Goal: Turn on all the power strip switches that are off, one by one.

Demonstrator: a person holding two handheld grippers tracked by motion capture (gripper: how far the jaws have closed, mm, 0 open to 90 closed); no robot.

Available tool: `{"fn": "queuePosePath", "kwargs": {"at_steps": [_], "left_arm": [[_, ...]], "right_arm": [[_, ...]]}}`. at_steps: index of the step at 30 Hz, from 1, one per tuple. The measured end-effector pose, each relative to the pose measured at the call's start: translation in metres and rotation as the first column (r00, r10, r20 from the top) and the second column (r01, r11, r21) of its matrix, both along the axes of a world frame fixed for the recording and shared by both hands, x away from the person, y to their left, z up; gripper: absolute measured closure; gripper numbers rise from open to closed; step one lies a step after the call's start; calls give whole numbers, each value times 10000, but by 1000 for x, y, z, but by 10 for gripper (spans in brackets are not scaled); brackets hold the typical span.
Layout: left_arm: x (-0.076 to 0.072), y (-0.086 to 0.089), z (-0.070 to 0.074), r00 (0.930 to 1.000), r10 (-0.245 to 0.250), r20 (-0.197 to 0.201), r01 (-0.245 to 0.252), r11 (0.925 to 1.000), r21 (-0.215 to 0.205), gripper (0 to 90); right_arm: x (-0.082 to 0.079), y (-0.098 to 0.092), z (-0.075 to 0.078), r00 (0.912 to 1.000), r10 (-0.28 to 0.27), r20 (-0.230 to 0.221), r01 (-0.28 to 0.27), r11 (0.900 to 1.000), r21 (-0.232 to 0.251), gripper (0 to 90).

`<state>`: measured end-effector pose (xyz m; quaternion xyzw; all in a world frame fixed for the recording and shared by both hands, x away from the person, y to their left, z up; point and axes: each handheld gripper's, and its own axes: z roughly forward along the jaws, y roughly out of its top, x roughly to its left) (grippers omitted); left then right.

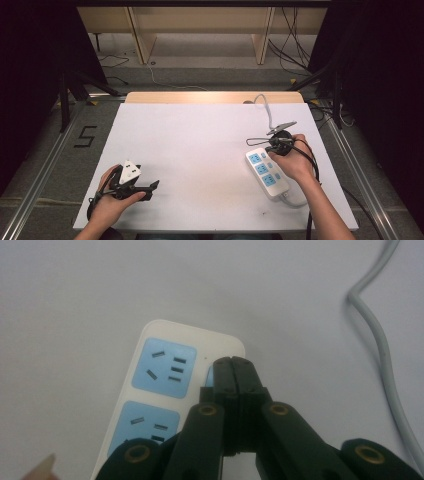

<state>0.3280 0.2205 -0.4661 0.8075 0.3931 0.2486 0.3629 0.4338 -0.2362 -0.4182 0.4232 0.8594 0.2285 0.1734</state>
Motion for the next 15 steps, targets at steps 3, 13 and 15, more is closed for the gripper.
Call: {"fn": "queuePosePath", "kwargs": {"at_steps": [3, 13, 15], "left_arm": [[0, 0, 0, 10000, 8, -2, -8, 10000, -3, 175], [0, 0, 0, 10000, 1, -16, -1, 10000, -18, 175], [0, 0, 0, 10000, 8, -29, -8, 10000, -10, 175]], "right_arm": [[-1, 0, 1, 9999, -13, -133, 12, 10000, -7, 900], [-12, -8, 3, 9962, -56, -864, 35, 9997, -241, 900], [-14, -8, 3, 9947, -55, -1023, 27, 9996, -280, 900]]}}
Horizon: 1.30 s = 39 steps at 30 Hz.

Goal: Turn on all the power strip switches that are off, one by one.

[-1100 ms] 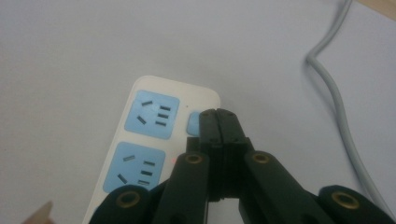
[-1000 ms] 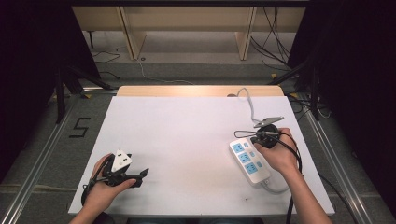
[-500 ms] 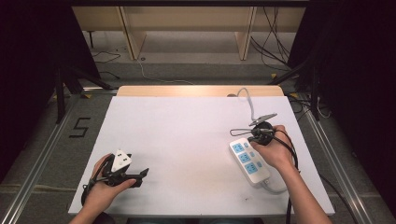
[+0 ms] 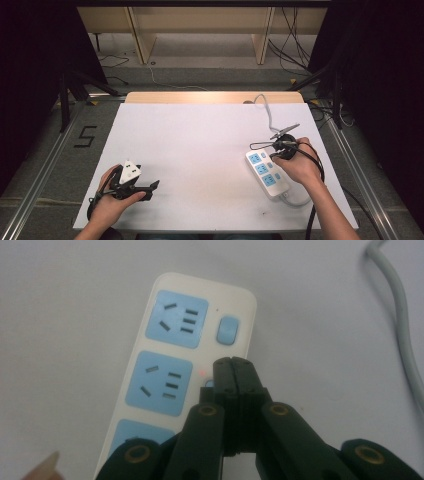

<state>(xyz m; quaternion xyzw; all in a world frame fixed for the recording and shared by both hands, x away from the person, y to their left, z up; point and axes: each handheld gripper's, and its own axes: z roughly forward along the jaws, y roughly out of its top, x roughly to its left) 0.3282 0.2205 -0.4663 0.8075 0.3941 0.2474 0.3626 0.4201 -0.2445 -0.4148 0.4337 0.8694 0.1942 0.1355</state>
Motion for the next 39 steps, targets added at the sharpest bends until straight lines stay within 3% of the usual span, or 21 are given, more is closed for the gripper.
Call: {"fn": "queuePosePath", "kwargs": {"at_steps": [19, 39], "left_arm": [[0, 0, 0, 10000, 7, -6, -7, 10000, 0, 176], [0, 0, 0, 10000, 53, 14, -53, 10000, -50, 176]], "right_arm": [[-16, -9, -6, 9913, -312, -1280, 279, 9992, -274, 900], [-19, -7, -8, 9841, -320, -1748, 255, 9989, -392, 900]]}}
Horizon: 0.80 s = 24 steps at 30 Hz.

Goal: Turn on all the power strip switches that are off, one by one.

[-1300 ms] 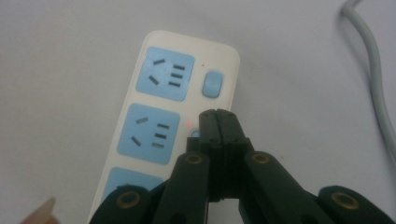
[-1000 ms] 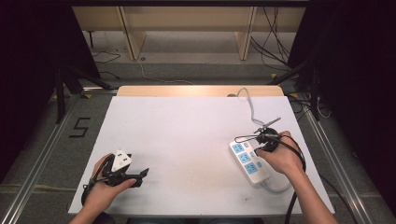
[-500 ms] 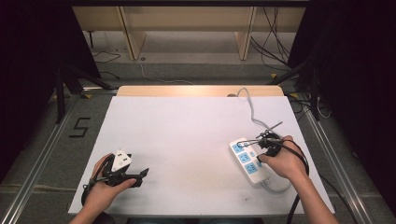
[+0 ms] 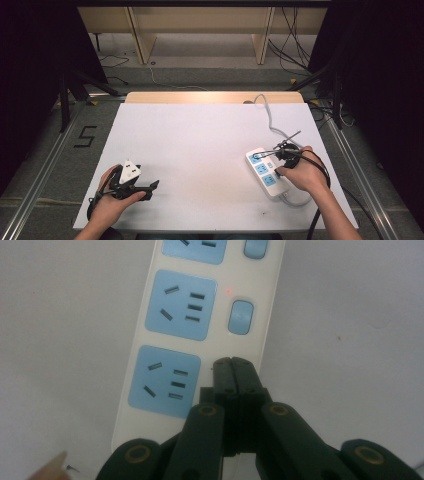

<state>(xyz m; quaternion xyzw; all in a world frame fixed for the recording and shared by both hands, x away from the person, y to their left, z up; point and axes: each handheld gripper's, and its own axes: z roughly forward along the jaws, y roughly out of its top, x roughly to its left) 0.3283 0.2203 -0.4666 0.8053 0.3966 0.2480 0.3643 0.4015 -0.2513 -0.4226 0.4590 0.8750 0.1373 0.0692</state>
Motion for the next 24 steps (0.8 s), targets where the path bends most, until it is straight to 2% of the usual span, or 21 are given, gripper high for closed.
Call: {"fn": "queuePosePath", "kwargs": {"at_steps": [15, 24], "left_arm": [[0, 0, 0, 10000, 23, 22, -23, 10000, -32, 176], [0, 0, 0, 10000, 23, 40, -23, 10000, -33, 176]], "right_arm": [[0, 3, 0, 9999, 94, -85, -96, 9998, -200, 900], [-1, 7, -1, 9998, 192, -37, -194, 9983, -555, 900]]}}
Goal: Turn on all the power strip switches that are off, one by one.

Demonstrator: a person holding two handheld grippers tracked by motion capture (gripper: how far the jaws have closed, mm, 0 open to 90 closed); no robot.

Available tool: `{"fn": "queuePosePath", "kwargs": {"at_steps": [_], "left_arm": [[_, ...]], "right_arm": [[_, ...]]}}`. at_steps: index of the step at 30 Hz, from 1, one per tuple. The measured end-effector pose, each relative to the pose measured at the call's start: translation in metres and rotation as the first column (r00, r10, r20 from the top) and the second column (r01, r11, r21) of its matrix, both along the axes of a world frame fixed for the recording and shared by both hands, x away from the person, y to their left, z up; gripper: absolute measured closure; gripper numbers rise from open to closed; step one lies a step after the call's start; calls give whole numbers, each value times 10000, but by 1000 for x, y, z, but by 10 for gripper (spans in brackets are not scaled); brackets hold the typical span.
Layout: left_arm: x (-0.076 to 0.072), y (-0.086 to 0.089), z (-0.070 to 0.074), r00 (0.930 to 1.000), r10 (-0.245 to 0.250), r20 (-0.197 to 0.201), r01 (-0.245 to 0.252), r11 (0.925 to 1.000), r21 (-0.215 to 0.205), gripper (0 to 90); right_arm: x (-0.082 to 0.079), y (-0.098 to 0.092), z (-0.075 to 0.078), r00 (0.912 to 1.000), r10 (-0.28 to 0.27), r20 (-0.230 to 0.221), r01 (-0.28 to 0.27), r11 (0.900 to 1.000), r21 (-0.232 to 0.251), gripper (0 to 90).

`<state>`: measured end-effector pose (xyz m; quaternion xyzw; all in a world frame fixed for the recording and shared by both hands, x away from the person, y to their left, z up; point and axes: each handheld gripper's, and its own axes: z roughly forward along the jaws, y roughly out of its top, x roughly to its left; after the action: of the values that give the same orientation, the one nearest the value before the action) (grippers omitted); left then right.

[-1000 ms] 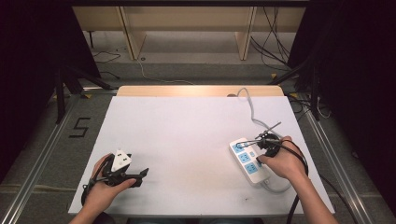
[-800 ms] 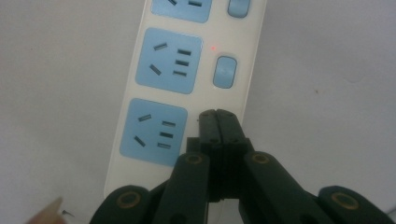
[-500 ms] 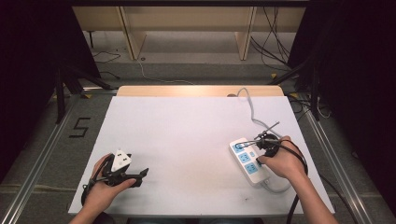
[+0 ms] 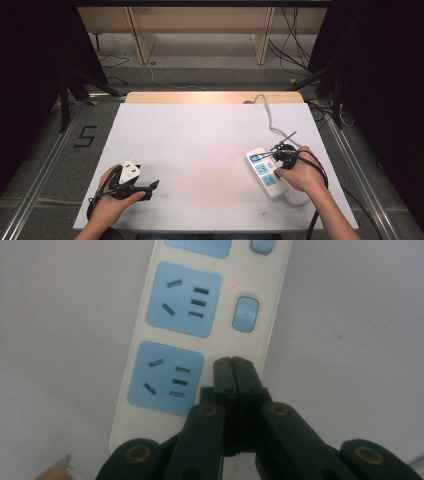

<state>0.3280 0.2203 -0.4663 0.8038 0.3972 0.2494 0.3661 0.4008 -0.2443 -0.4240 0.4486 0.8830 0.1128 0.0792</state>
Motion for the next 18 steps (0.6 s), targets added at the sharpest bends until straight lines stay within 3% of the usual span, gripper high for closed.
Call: {"fn": "queuePosePath", "kwargs": {"at_steps": [18], "left_arm": [[0, 0, 0, 10000, -31, 2, 31, 10000, 29, 176]], "right_arm": [[0, 1, -2, 9999, -120, -75, 119, 9999, -65, 900]]}}
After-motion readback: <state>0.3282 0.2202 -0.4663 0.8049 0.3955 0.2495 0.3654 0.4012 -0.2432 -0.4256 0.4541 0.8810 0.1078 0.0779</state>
